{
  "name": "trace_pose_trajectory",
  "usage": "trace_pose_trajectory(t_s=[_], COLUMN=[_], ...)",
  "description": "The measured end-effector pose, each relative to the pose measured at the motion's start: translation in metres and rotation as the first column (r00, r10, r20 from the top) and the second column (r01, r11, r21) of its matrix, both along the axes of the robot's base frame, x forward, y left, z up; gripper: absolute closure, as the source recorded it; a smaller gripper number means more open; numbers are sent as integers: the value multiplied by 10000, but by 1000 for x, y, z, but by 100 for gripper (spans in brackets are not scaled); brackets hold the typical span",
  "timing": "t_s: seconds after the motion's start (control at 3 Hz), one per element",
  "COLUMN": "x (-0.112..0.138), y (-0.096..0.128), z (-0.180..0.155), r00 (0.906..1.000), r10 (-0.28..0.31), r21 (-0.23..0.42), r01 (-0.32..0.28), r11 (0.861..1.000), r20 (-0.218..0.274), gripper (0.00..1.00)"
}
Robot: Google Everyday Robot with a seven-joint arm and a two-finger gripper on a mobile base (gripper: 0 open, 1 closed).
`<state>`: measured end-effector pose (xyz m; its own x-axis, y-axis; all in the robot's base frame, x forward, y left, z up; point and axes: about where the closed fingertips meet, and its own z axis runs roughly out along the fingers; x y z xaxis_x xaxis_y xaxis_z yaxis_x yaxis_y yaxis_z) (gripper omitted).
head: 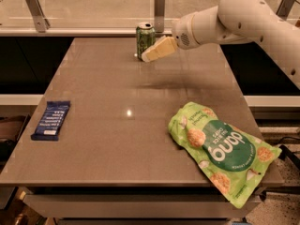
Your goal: Knock green can over
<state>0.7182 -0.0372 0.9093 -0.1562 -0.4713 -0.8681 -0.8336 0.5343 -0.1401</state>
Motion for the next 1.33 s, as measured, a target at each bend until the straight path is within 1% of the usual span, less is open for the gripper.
trace_pose_trajectory(t_s=[0.67, 1.33], x=[11, 25], y=[8, 23], z=[-13, -21], r00=[9999, 9991], r10=[53, 320], r21=[913, 1456], r01=[-66, -358], r11=[9958, 9887], r20=[149, 284], gripper=[0, 0])
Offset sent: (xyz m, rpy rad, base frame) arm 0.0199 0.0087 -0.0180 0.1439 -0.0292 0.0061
